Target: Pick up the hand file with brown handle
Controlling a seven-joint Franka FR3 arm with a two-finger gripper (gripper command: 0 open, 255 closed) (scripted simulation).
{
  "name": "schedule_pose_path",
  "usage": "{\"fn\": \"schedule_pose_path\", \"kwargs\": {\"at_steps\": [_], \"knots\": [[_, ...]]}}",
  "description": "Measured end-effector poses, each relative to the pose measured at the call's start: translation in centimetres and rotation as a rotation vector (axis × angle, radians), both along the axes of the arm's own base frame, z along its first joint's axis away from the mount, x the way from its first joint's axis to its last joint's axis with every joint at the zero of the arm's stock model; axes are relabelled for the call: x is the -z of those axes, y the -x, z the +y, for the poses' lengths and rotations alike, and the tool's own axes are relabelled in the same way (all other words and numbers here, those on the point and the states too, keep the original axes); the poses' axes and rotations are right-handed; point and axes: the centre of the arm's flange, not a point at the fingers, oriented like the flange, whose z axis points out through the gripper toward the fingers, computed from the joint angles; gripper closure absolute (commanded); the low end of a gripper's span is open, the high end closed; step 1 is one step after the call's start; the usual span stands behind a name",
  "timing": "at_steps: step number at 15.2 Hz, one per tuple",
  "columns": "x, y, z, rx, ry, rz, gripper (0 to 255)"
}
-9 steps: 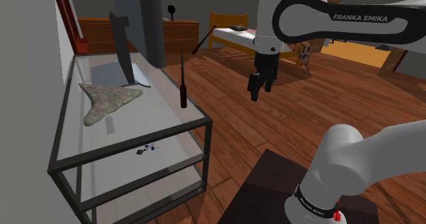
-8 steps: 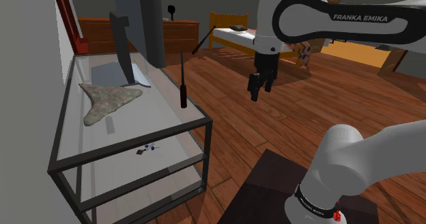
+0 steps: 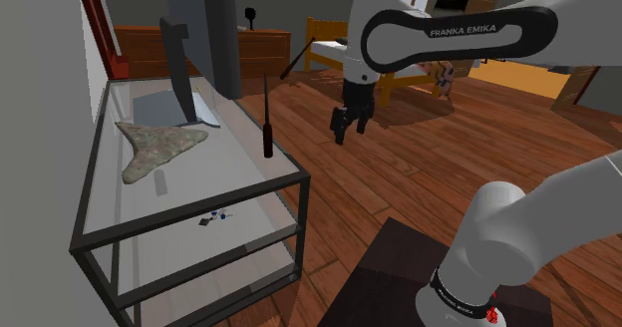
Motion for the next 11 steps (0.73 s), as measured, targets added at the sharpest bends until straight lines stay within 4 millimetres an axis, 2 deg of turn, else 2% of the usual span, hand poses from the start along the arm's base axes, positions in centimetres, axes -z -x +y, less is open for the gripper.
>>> {"fn": "schedule_pose_path", "kwargs": {"at_steps": [8,11], "knots": [[2.2,-8.7,-0.5,0.016,-0.034,-0.1,0],[2.8,-12.7,-0.4,0.022,-0.047,-0.137,0]]}}
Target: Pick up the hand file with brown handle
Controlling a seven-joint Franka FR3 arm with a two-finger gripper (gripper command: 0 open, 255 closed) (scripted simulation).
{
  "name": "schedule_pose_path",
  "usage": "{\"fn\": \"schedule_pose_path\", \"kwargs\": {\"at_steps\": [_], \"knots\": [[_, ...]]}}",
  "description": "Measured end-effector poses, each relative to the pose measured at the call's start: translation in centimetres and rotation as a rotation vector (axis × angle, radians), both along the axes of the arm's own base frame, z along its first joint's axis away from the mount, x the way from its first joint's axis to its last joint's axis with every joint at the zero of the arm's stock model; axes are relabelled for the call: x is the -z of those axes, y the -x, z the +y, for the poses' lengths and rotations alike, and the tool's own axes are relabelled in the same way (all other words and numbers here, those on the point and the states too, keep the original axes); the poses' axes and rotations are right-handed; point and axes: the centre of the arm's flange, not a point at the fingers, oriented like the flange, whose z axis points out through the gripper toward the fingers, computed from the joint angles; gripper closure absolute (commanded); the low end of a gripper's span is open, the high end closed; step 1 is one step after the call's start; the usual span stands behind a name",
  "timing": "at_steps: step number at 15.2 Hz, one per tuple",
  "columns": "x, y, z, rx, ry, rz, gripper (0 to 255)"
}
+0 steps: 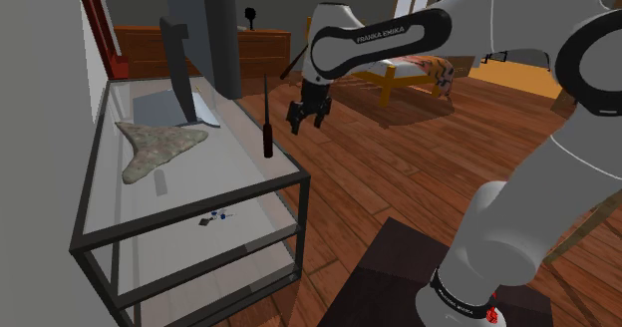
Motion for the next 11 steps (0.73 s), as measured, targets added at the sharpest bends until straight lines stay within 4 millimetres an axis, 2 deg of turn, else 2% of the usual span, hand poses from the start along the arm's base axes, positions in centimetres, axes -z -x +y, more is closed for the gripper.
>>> {"fn": "schedule_pose_path", "kwargs": {"at_steps": [4,11], "knots": [[1.0,-3.9,-0.6,0.007,-0.017,-0.049,0],[1.6,-12.4,-0.9,0.022,-0.046,-0.136,0]]}}
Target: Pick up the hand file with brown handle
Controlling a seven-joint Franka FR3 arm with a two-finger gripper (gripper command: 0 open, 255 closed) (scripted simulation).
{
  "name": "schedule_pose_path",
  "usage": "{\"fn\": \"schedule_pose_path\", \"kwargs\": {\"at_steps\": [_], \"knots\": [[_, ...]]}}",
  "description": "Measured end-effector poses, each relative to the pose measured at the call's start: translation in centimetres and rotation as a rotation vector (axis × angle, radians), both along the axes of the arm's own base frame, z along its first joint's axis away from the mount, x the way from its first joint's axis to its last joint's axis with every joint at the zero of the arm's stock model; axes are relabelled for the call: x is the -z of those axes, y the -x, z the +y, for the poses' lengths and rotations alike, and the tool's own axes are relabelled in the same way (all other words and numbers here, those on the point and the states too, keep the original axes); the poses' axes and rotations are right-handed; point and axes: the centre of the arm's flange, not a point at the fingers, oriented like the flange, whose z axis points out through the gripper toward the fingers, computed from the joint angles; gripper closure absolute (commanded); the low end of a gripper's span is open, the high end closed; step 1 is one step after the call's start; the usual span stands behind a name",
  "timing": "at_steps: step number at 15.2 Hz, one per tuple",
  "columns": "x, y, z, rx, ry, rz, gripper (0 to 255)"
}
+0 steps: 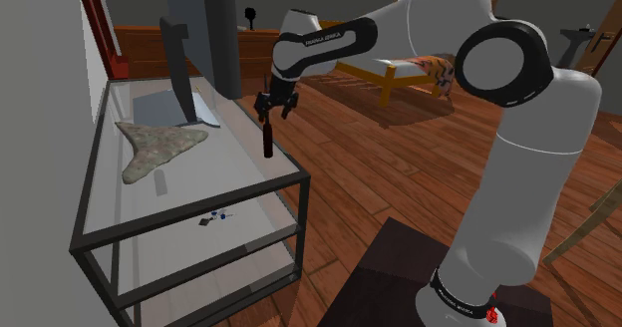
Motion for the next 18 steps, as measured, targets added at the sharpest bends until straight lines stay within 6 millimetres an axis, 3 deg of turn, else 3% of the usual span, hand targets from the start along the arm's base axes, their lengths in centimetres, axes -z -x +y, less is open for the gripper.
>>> {"fn": "schedule_pose_path", "kwargs": {"at_steps": [3,9,10,18], "knots": [[0.3,-1.6,-0.5,0.003,-0.006,-0.018,0],[3.3,-1.8,-0.4,0.003,-0.007,-0.02,0],[3.5,-1.8,-0.4,0.003,-0.007,-0.02,255],[3.6,-1.8,-0.5,0.003,-0.007,-0.022,255]]}}
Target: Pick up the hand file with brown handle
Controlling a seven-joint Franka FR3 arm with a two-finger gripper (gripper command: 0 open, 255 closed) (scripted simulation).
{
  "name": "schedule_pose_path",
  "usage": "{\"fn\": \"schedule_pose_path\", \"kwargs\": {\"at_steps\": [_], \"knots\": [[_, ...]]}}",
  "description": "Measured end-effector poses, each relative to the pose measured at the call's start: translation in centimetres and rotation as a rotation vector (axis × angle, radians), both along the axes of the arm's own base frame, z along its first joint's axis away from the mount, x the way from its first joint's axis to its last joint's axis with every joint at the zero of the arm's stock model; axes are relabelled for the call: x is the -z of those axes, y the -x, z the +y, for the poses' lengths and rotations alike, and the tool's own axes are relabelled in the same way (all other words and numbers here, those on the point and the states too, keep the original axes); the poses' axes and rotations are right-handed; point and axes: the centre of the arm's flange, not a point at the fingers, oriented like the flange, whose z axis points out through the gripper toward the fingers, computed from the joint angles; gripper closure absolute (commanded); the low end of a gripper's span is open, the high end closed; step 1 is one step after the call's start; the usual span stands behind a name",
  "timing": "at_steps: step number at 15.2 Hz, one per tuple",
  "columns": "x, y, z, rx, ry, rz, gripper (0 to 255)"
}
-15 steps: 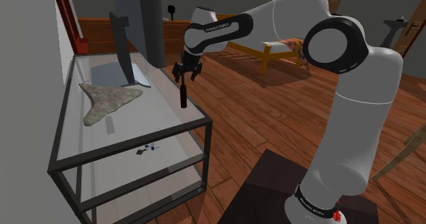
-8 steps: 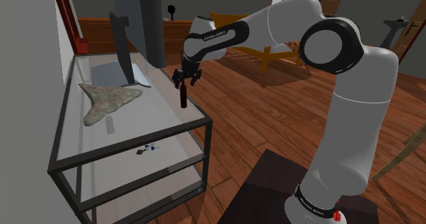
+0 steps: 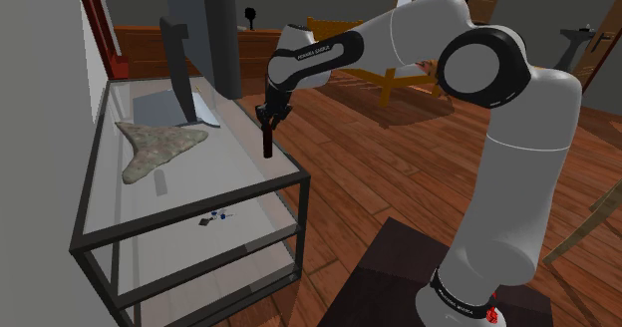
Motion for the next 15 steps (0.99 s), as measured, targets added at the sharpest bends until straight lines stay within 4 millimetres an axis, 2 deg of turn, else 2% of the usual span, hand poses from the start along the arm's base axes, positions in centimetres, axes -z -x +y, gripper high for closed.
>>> {"fn": "schedule_pose_path", "kwargs": {"at_steps": [5,15], "knots": [[-0.9,0.0,0.0,0.0,0.0,0.001,255],[-6.2,0.0,0.0,0.0,0.0,0.001,255]]}}
